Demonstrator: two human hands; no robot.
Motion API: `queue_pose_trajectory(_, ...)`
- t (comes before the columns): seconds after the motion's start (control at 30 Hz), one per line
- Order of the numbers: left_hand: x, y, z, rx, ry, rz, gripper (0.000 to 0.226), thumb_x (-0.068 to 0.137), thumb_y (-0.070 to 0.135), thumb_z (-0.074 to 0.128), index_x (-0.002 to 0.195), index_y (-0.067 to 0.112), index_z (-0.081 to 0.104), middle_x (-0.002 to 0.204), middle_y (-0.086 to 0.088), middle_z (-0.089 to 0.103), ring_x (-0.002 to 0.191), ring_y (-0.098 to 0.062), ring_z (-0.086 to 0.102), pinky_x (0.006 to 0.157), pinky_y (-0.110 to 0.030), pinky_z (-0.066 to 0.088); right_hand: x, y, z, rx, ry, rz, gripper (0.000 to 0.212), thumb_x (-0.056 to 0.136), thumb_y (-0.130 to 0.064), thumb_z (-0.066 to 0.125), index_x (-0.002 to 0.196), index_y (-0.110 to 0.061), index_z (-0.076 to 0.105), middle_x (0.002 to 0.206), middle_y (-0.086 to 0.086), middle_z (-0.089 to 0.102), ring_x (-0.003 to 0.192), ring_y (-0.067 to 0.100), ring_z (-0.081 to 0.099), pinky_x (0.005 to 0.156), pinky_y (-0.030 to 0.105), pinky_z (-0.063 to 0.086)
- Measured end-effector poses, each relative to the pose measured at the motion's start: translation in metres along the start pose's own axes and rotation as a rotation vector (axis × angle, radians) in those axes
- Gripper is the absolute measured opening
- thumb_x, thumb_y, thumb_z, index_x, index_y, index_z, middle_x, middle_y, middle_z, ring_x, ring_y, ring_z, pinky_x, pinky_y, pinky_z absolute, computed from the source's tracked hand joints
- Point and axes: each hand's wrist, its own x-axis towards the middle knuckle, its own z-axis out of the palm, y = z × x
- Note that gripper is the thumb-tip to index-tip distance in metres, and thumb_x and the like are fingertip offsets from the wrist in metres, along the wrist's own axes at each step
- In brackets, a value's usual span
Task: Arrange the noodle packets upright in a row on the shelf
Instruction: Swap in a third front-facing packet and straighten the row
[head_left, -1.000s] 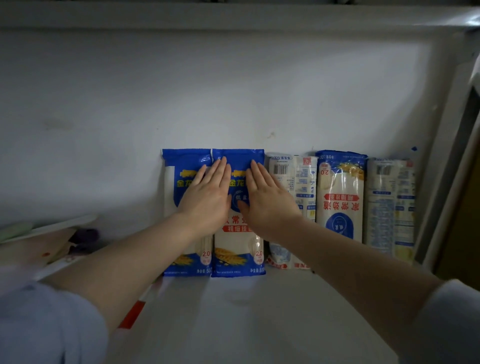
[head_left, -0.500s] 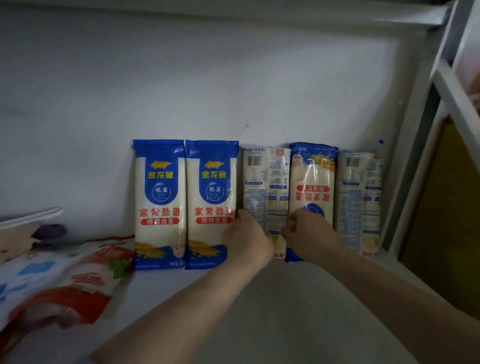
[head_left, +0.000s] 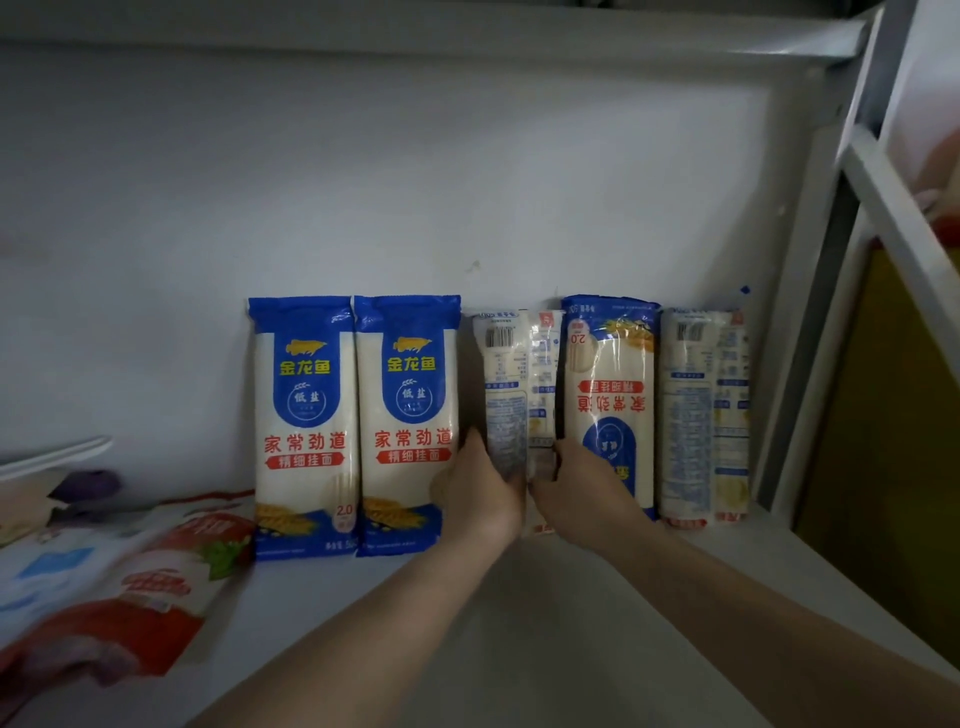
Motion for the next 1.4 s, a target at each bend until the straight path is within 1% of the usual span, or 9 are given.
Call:
queue_pose_trajectory(0.3,-0.012,-0.014,-0.015,-0.150,-0.056,0.278,0.027,0.085,0.027,0.067,0.110,0.019,0.063,0.101,0.004,0.060,0.094,-0.010,0.059,0.079,-0.022,0.051,-0.023,0.020,0.006,0.310,-0.017,-0.115,0.018,0.095,-0.019,0.052,0.109,-0.031,0.054,0.096,-0.016,0.062,0.088,-0.001,0.059,0.068,0.010,0.044)
queue_pose_trajectory(0.47,-0.025,-0.021,-0.026,-0.187,-0.056,0.373,0.011,0.076,0.019,0.076,0.081,0.011,0.070,0.081,-0.003,0.056,0.074,-0.014,0.055,0.067,-0.037,0.050,-0.040,0.024,-0.014,0.883,-0.108,0.101,0.028,0.098,-0.002,0.039,0.099,0.000,0.067,0.087,0.022,0.070,0.083,0.022,0.063,0.071,0.018,0.054)
queue_pose_trajectory(0.6,-0.035,-0.030,-0.029,-0.191,-0.111,0.492,0.022,0.072,0.029,0.079,0.093,0.027,0.073,0.077,0.005,0.053,0.077,-0.006,0.053,0.063,-0.016,0.042,-0.060,0.030,-0.032,1.207,-0.159,0.209,0.020,0.093,-0.008,0.048,0.102,-0.002,0.065,0.093,0.022,0.073,0.090,0.036,0.069,0.084,0.040,0.057)
queue_pose_trajectory(0.73,-0.047,-0.032,-0.035,-0.267,-0.214,0.490,0.023,0.074,0.016,0.079,0.096,0.018,0.076,0.082,0.016,0.052,0.087,0.008,0.054,0.069,-0.007,0.044,-0.083,0.040,-0.047,1.287,-0.289,0.203,0.080,0.038,-0.032,0.093,0.106,-0.004,0.062,0.097,0.023,0.073,0.088,0.040,0.071,0.078,0.058,0.055)
queue_pose_trajectory(0.87,-0.047,-0.035,-0.039,-0.159,-0.222,0.548,0.027,0.071,0.017,0.080,0.097,0.025,0.075,0.082,0.021,0.050,0.086,0.009,0.051,0.073,-0.009,0.045,-0.082,0.037,-0.065,1.198,-0.401,0.373,0.066,0.055,-0.035,0.085,0.112,-0.013,0.063,0.106,0.024,0.071,0.097,0.046,0.067,0.088,0.060,0.050)
queue_pose_trajectory(1.0,-0.050,-0.037,-0.040,-0.185,-0.250,0.517,0.031,0.069,0.011,0.080,0.094,0.028,0.075,0.086,0.018,0.055,0.083,0.001,0.056,0.078,-0.024,0.054,-0.080,0.034,-0.070,1.150,-0.462,0.528,0.080,0.017,-0.008,0.098,0.094,-0.006,0.074,0.104,0.027,0.070,0.097,0.042,0.066,0.095,0.057,0.045)
queue_pose_trajectory(1.17,-0.051,-0.033,-0.044,-0.389,-0.190,0.446,0.045,0.065,-0.008,0.077,0.086,0.031,0.069,0.092,0.010,0.056,0.086,-0.003,0.059,0.080,-0.024,0.053,-0.091,0.037,-0.070,1.182,-0.655,0.499,0.086,0.015,0.007,0.093,0.098,0.010,0.069,0.086,0.029,0.070,0.060,0.036,0.070,0.049,0.037,0.058)
queue_pose_trajectory(1.27,-0.053,-0.022,-0.043,-0.322,0.011,0.435,0.045,0.072,0.003,0.076,0.104,0.030,0.061,0.104,0.015,0.052,0.099,-0.001,0.055,0.087,-0.020,0.049,-0.096,0.030,-0.073,1.261,-0.699,0.426,0.077,0.016,0.008,0.093,0.089,0.013,0.071,0.080,0.031,0.068,0.058,0.038,0.069,0.045,0.036,0.056)
queue_pose_trajectory(1.4,-0.064,0.001,-0.053,-0.756,-0.232,-0.047,0.031,0.092,0.024,0.057,0.121,0.017,0.053,0.106,0.004,0.066,0.090,-0.006,0.065,0.061,-0.014,0.053,-0.099,0.020,-0.063,1.287,-0.562,0.302,0.066,0.028,0.003,0.094,0.092,0.000,0.074,0.094,0.026,0.072,0.072,0.039,0.072,0.054,0.041,0.059)
